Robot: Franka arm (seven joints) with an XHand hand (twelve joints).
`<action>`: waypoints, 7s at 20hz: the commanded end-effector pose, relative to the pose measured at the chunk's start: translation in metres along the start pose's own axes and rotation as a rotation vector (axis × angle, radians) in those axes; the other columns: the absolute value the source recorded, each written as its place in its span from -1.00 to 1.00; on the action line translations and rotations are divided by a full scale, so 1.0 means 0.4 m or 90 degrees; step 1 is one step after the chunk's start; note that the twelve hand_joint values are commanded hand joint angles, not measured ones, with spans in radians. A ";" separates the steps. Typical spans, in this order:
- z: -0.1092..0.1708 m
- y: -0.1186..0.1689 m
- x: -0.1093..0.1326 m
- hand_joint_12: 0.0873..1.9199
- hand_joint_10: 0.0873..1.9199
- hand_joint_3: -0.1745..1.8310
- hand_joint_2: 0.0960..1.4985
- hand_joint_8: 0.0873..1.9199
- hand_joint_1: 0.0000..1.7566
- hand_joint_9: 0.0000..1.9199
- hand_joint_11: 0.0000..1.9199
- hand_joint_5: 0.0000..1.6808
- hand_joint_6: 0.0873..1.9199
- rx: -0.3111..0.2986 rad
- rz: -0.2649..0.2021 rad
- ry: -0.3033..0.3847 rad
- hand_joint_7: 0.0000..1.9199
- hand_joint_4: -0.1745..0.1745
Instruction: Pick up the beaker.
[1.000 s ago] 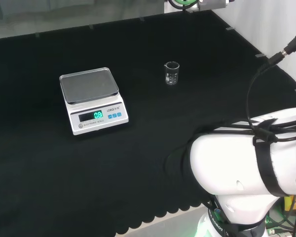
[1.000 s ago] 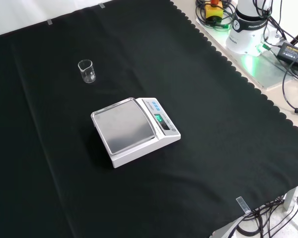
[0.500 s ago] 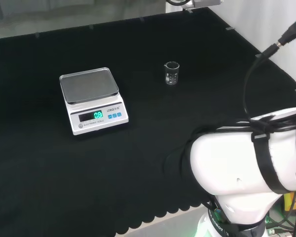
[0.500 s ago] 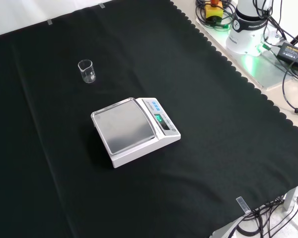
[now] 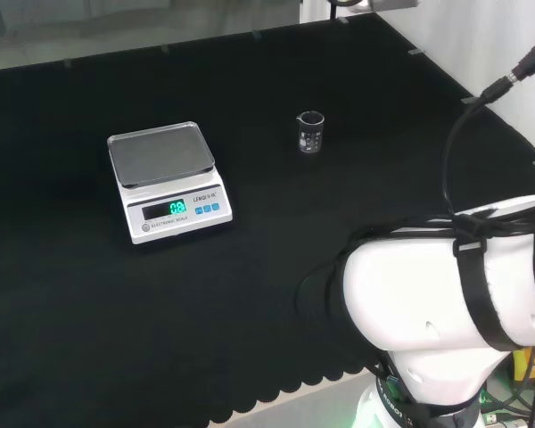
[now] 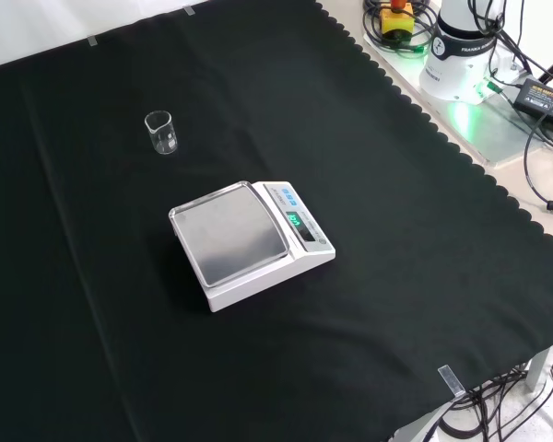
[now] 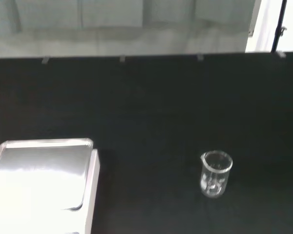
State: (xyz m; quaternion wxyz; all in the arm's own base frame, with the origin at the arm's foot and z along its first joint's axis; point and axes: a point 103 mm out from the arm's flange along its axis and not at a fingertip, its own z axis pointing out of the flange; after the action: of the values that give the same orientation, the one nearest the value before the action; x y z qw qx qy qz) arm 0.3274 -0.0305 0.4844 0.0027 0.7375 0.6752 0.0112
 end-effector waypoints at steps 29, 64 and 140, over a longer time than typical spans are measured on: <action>0.535 0.471 -0.365 0.46 -1.00 -0.67 0.04 -0.37 -0.79 -0.51 -0.63 -0.72 -1.00 0.156 -0.031 -0.021 -0.91 -0.55; 0.692 0.587 -0.079 0.46 -0.19 -0.76 0.07 -0.34 -0.77 -0.83 -0.61 -0.73 -1.00 0.175 -0.070 -0.083 -0.90 -0.51; 0.970 0.579 -0.204 0.20 -0.52 -0.75 0.07 -0.47 -0.19 -0.17 -0.13 -0.24 -1.00 0.259 -0.069 -0.065 -0.36 -0.13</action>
State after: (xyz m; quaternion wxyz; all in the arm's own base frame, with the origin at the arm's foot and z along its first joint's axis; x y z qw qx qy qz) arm 0.5576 -0.1329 0.1043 -0.1189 0.6860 0.6997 -0.1604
